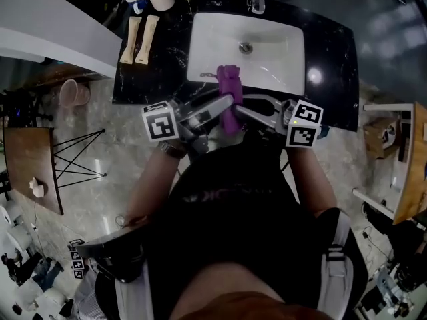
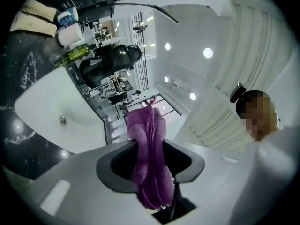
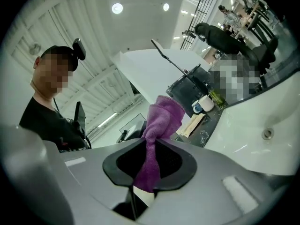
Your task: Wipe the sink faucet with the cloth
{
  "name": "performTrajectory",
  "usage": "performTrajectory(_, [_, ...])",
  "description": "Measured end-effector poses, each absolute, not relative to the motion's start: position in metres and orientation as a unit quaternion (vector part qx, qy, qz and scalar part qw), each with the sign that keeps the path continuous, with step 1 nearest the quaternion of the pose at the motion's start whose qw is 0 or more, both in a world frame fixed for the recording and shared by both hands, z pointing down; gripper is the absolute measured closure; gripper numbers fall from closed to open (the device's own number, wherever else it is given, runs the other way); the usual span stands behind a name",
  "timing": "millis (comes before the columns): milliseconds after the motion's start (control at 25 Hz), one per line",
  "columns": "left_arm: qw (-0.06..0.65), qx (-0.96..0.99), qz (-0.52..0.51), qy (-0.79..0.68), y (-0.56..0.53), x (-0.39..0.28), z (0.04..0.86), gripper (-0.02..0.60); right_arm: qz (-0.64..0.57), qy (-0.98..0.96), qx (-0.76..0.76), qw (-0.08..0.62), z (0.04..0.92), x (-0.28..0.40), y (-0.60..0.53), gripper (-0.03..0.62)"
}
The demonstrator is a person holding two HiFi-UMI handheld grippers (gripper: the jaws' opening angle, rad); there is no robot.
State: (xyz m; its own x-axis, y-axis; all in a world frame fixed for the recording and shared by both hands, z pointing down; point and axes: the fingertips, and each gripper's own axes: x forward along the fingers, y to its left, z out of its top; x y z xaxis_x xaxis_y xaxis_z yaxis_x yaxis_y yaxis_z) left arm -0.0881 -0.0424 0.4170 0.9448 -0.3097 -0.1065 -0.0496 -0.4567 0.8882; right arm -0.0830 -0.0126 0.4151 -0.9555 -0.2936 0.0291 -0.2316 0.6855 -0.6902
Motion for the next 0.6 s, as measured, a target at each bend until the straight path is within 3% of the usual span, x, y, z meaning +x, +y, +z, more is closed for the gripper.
performTrajectory(240, [0.5,0.847,-0.128,-0.125,-0.033,-0.102,0.418,0.456,-0.371,0.917,-0.144,0.041,0.418,-0.091,-0.002,0.506])
performTrajectory(440, [0.479,0.849,-0.137,-0.177,-0.038,-0.124,0.42,0.46,-0.388,0.892,-0.212,0.086,0.421,-0.068,-0.006,0.465])
performTrajectory(480, [0.476,0.849,-0.138,-0.185,-0.039,-0.129,0.42,0.46,-0.394,0.884,-0.228,0.104,0.42,-0.059,-0.006,0.483])
performTrajectory(560, [0.469,0.85,-0.139,-0.195,-0.041,-0.134,0.419,0.46,-0.401,0.87,-0.252,0.137,0.419,-0.043,-0.004,0.583])
performTrajectory(600, [0.467,0.851,-0.138,-0.197,-0.042,-0.135,0.418,0.46,-0.402,0.866,-0.258,0.147,0.418,-0.038,0.0,0.583])
